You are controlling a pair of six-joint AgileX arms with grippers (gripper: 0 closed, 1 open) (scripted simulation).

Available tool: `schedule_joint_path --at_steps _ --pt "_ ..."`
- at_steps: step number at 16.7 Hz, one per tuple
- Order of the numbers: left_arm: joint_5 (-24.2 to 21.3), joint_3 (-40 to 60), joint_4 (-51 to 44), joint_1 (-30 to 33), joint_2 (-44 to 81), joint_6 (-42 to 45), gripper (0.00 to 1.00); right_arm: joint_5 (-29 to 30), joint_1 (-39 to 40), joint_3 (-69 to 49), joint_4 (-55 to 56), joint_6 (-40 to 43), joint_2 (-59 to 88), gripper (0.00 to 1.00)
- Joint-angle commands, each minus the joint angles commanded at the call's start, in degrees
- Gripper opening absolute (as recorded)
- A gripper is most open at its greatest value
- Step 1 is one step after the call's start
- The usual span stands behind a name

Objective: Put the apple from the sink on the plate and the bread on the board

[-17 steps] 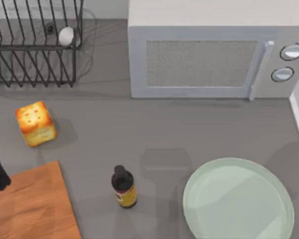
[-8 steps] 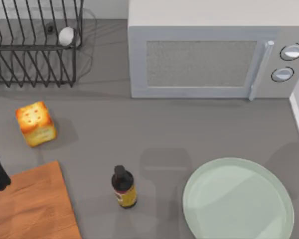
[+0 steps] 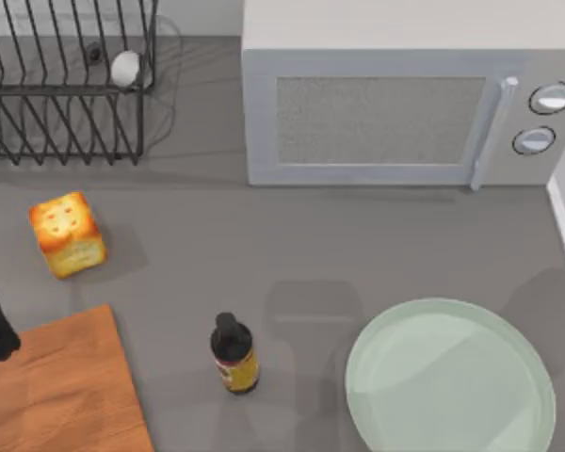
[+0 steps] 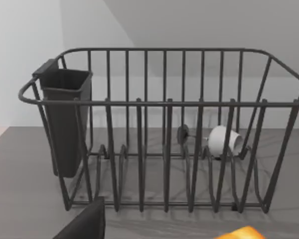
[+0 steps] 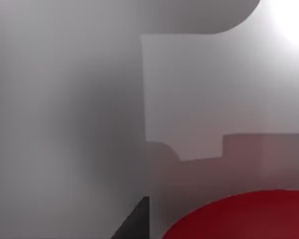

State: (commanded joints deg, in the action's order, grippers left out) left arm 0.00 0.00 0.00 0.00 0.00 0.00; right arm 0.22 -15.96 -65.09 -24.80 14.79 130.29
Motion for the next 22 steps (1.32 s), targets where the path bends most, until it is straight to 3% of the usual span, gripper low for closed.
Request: schedule_joint_path --at_steps 7,22 --pt "0.0 0.0 0.0 0.0 0.0 0.0 1.0 0.0 0.0 0.0 0.0 0.0 0.0 0.0" --pt "0.0 0.0 0.0 0.0 0.0 0.0 1.0 -0.88 -0.02 -8.28 -22.91 -0.22 -17.44 0.0"
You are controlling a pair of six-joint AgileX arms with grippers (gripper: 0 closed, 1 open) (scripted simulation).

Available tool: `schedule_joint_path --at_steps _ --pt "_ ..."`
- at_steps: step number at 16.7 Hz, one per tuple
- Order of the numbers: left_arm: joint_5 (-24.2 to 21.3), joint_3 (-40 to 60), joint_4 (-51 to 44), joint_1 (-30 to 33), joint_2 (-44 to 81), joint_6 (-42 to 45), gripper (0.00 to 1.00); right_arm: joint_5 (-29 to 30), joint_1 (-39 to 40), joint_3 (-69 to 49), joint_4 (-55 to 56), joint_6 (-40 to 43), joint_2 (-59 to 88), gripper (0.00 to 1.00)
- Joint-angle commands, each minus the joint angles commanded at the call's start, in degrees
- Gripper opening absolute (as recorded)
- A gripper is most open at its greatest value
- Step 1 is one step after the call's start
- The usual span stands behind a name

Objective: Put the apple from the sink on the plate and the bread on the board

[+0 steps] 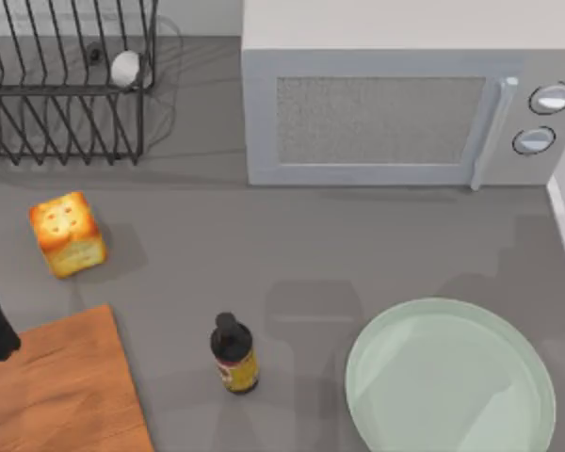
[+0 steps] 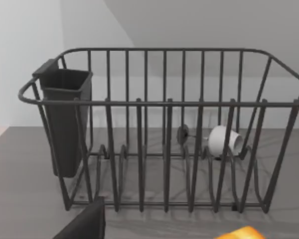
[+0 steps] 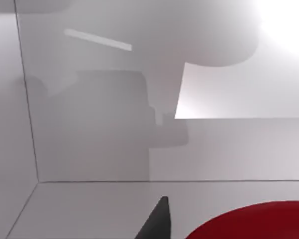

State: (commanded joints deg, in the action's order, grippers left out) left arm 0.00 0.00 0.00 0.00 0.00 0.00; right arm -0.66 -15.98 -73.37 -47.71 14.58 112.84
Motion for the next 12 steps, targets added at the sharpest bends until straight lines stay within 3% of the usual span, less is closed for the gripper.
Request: schedule_joint_path --at_steps 6,12 --pt "0.0 0.0 0.0 0.0 0.0 0.0 1.0 0.09 2.32 -0.97 -0.79 -2.38 -1.76 0.0" --pt "0.0 0.0 0.0 0.0 0.0 0.0 1.0 0.33 14.66 0.54 -6.49 -14.84 -6.08 0.0"
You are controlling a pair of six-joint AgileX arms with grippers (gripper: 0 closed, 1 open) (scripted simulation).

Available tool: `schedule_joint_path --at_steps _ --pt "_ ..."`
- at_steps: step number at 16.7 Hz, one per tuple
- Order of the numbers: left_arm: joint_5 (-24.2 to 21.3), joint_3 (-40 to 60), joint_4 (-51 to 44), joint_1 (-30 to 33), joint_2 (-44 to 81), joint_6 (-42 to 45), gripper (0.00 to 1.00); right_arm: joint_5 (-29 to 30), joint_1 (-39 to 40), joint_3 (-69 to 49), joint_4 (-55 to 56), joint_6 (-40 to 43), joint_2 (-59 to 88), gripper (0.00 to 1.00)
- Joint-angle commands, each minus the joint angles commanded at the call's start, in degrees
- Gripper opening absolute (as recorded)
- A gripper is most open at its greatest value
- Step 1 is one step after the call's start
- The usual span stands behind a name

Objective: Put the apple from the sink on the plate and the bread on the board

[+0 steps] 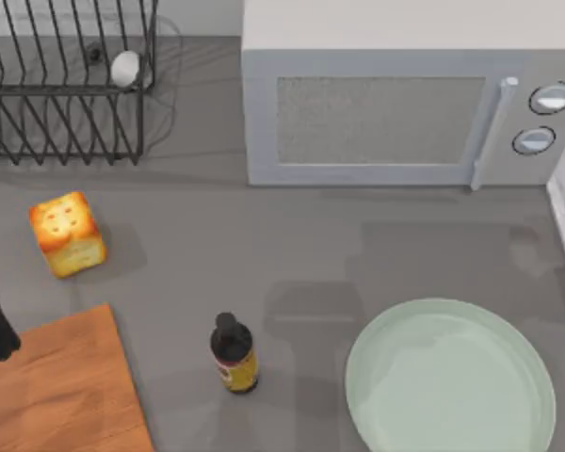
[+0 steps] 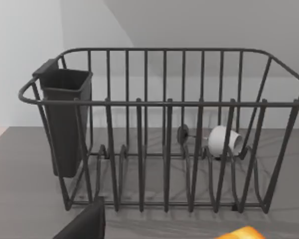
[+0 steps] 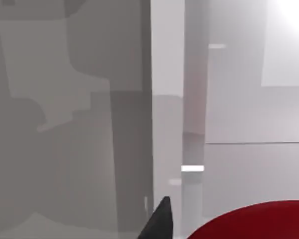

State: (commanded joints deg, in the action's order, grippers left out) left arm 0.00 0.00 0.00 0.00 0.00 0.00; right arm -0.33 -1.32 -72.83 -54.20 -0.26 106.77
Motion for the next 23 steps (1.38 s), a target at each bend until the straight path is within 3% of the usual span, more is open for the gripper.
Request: schedule_joint_path --at_steps 13,21,23 --pt "0.0 0.0 0.0 0.0 0.0 0.0 1.0 0.29 36.26 1.68 -12.88 -35.4 -12.18 0.0" --pt "0.0 0.0 0.0 0.0 0.0 0.0 1.0 0.34 40.16 1.61 -14.16 -39.19 -13.91 0.0" --pt "0.0 0.0 0.0 0.0 0.0 0.0 1.0 0.34 40.16 1.61 -14.16 -39.19 -13.91 0.15"
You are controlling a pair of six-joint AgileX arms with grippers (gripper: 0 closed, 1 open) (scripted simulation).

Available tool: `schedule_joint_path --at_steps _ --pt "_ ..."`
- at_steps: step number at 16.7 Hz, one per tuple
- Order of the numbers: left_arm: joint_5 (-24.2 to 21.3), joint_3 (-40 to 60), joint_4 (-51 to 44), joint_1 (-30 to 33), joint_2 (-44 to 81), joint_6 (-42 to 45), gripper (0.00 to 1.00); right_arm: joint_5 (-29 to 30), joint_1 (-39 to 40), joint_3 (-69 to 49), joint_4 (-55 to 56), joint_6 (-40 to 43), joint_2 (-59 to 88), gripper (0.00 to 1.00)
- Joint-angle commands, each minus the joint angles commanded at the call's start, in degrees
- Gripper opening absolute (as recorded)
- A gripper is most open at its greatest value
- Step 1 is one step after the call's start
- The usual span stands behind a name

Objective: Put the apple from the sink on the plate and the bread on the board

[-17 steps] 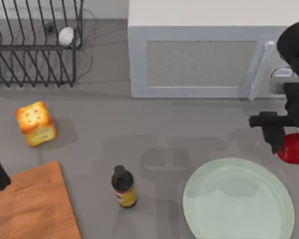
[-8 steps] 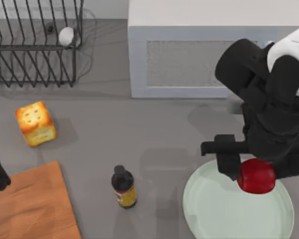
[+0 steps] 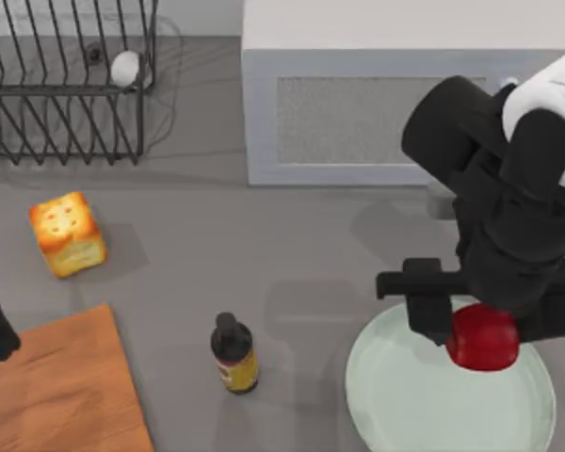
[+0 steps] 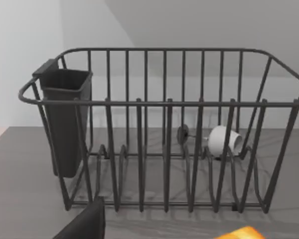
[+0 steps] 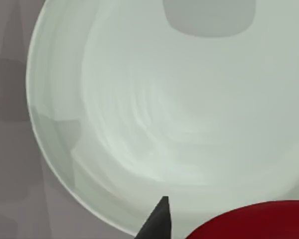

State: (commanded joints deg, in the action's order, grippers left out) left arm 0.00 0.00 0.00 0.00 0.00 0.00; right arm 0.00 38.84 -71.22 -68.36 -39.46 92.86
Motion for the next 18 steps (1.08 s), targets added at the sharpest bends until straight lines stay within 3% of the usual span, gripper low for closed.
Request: schedule_joint_path --at_steps 11,18 --pt "0.0 0.0 0.0 0.0 0.0 0.0 1.0 0.0 0.0 0.0 0.0 0.0 0.0 0.98" --pt "0.0 0.0 0.0 0.0 0.0 0.0 1.0 0.0 0.0 0.0 0.0 0.0 0.0 1.0"
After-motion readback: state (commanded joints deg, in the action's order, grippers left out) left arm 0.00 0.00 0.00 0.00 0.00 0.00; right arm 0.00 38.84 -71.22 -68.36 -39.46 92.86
